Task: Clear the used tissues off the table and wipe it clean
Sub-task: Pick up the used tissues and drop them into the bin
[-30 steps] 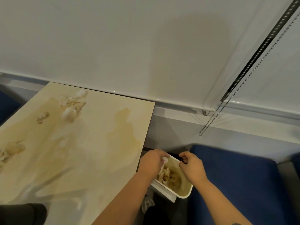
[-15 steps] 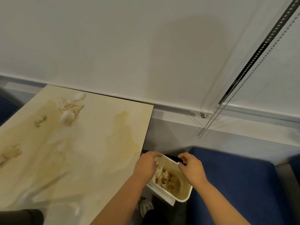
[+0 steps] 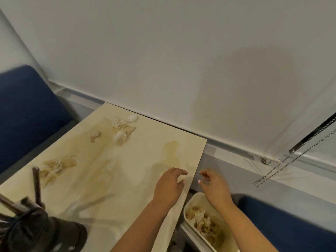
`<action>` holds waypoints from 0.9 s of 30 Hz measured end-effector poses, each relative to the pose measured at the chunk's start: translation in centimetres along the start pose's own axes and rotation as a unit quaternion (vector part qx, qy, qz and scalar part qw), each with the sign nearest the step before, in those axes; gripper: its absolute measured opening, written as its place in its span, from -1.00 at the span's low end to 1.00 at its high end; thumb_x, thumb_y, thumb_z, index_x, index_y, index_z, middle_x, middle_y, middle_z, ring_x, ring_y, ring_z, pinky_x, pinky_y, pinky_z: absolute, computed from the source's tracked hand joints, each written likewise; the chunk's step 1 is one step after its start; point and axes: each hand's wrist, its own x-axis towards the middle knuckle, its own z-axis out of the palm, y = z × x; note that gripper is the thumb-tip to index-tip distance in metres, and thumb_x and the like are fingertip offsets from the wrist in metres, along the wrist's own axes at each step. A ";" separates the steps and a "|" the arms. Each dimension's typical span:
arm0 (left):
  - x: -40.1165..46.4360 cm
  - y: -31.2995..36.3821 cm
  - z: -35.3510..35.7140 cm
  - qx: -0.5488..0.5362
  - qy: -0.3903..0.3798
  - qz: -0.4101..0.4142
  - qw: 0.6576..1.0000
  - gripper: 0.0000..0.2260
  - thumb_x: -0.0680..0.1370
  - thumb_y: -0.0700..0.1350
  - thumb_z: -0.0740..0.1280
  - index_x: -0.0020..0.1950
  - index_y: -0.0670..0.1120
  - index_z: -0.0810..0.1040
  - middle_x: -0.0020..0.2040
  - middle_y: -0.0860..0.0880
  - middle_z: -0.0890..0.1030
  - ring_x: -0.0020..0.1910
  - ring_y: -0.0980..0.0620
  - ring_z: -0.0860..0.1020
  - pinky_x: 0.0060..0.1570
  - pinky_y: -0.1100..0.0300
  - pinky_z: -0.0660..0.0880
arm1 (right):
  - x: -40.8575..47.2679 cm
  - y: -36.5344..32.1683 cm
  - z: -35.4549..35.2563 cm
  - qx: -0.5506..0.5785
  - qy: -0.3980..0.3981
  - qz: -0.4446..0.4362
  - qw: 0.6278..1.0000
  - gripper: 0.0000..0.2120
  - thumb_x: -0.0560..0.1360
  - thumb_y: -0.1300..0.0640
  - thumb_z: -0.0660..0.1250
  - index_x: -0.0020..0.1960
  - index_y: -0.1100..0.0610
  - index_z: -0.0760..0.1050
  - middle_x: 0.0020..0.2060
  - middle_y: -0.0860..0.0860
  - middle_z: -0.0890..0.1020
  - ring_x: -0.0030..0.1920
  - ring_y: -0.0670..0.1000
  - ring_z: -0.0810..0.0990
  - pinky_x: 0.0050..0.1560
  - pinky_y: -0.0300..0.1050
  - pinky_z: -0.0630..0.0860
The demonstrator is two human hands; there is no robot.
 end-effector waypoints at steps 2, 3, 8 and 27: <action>0.4 -0.8 -1.5 0.003 0.025 -0.011 1.000 -0.75 0.53 -0.13 0.28 0.18 0.10 0.52 0.18 0.14 0.50 0.17 0.14 0.47 0.10 0.29 0.40 | 1.2 -1.6 0.5 0.012 -0.009 -0.006 1.000 -0.75 0.52 0.17 0.31 0.20 0.06 0.48 0.07 -0.08 0.53 0.02 -0.15 0.45 -0.02 -0.31 0.34; 0.6 -1.1 -2.2 0.001 0.037 -0.017 0.999 -0.74 0.53 -0.13 0.28 0.18 0.10 0.52 0.18 0.15 0.49 0.17 0.15 0.46 0.10 0.30 0.39 | 1.8 -2.3 0.8 0.017 -0.013 -0.012 1.000 -0.75 0.52 0.18 0.32 0.19 0.05 0.48 0.07 -0.09 0.52 0.03 -0.14 0.46 -0.01 -0.30 0.35; 1.8 -3.4 -5.2 -0.016 0.082 -0.054 0.995 -0.75 0.52 -0.16 0.30 0.17 0.07 0.53 0.17 0.15 0.47 0.16 0.15 0.47 0.10 0.30 0.40 | 4.4 -5.2 2.5 0.029 -0.038 -0.050 0.998 -0.75 0.49 0.21 0.34 0.16 0.05 0.49 0.03 -0.11 0.49 0.06 -0.08 0.51 0.05 -0.22 0.45; 11.4 -11.9 -11.8 0.117 0.165 -0.253 0.946 -0.56 0.50 -0.25 0.24 0.36 0.01 0.38 0.44 -0.02 0.21 0.37 -0.06 0.18 -0.10 0.14 0.50 | 14.1 -10.7 7.0 0.059 -0.116 -0.120 0.984 -0.78 0.49 0.21 0.35 0.10 0.00 0.51 0.03 -0.13 0.55 0.02 -0.13 0.51 0.06 -0.24 0.45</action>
